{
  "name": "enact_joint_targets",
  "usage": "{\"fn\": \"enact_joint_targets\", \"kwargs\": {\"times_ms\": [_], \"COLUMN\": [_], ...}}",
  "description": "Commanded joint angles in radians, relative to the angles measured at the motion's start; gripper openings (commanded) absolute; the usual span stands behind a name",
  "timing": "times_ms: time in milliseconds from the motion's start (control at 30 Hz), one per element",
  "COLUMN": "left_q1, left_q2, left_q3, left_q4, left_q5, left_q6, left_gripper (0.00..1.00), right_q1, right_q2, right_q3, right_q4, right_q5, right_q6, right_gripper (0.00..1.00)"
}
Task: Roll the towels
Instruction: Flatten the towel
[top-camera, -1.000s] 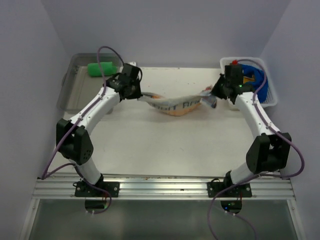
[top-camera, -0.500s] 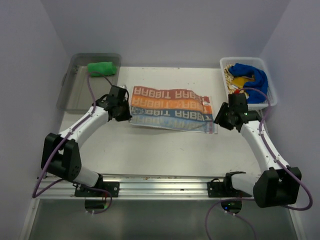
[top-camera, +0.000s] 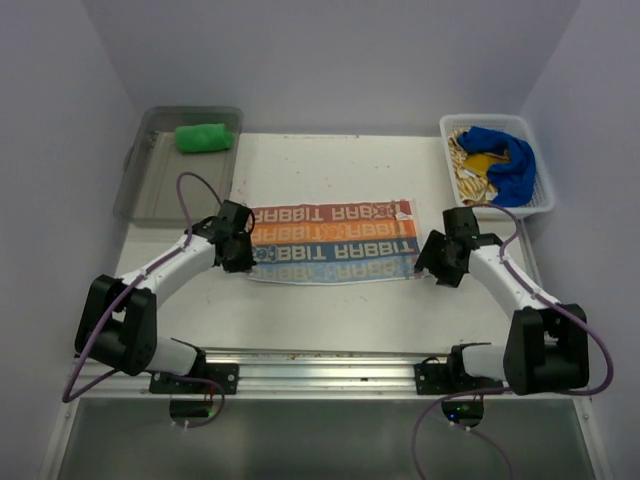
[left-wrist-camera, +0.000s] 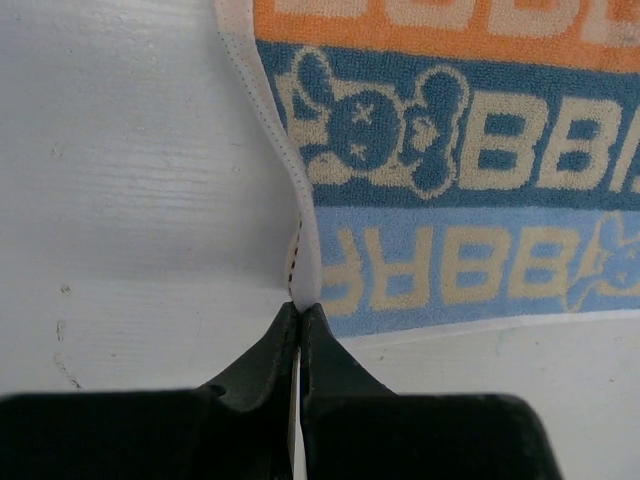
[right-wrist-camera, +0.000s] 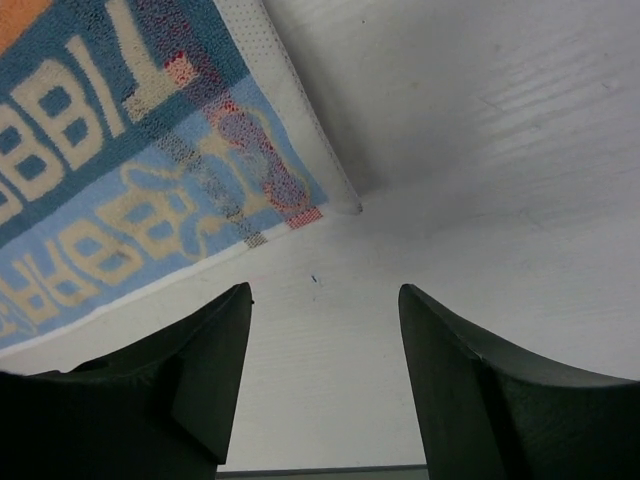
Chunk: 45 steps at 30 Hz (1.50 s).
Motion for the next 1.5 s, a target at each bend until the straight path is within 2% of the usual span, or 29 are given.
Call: {"fn": "enact_joint_targets", "kwargs": {"times_ms": [0,133,367,467,567,600,700,733,867,967,1167,1300,1467], "left_q1": [0.005,0.005,0.005,0.005,0.007,0.007,0.008,0.010,0.014,0.024,0.060,0.076,0.080], "left_q2": [-0.019,-0.022,-0.007,-0.007,-0.013,-0.012,-0.013,-0.012,-0.019,-0.038,-0.071,-0.114,-0.139], "left_q3": [0.018,0.026,0.036,0.047,0.053,0.056,0.076,0.105,0.185,0.248,0.524,0.708,0.822], "left_q4": [0.038,0.027,0.022,0.016,0.012,0.010,0.001,-0.011,-0.056,-0.089,-0.206,-0.240,-0.263], "left_q5": [-0.046,-0.060,-0.041,-0.038,-0.044,-0.044,-0.021,-0.008,-0.010,-0.012,-0.040,-0.011,0.037], "left_q6": [-0.008,-0.007,-0.018,-0.016,-0.016,-0.016,-0.019,-0.018,-0.007,0.010,0.054,0.073,0.044], "left_gripper": [0.00,0.00,0.00,0.00,0.00,0.00,0.00,0.00,0.00,0.00,0.00,0.00,0.00], "right_q1": [-0.002,-0.002,-0.002,-0.002,-0.002,-0.002,0.000,-0.002,-0.002,-0.002,-0.002,-0.002,-0.002], "right_q2": [0.064,0.124,0.217,0.220,0.190,0.178,0.118,0.074,-0.034,-0.091,-0.143,-0.171,-0.207], "right_q3": [-0.007,-0.010,-0.036,-0.050,-0.058,-0.050,-0.010,0.002,0.083,0.205,0.497,0.621,0.689], "right_q4": [0.129,0.191,0.281,0.295,0.286,0.275,0.222,0.202,0.088,0.024,-0.100,-0.136,-0.166], "right_q5": [-0.019,-0.013,-0.013,-0.013,0.008,0.002,-0.006,-0.002,0.070,0.113,0.189,0.176,0.191], "right_q6": [0.027,0.025,0.037,0.041,0.041,0.025,-0.007,-0.013,-0.030,-0.045,-0.087,-0.096,-0.084], "right_gripper": [0.64,0.57,0.55,0.49,0.32,0.20,0.02,0.00,0.00,0.00,0.00,0.00,0.00]}}
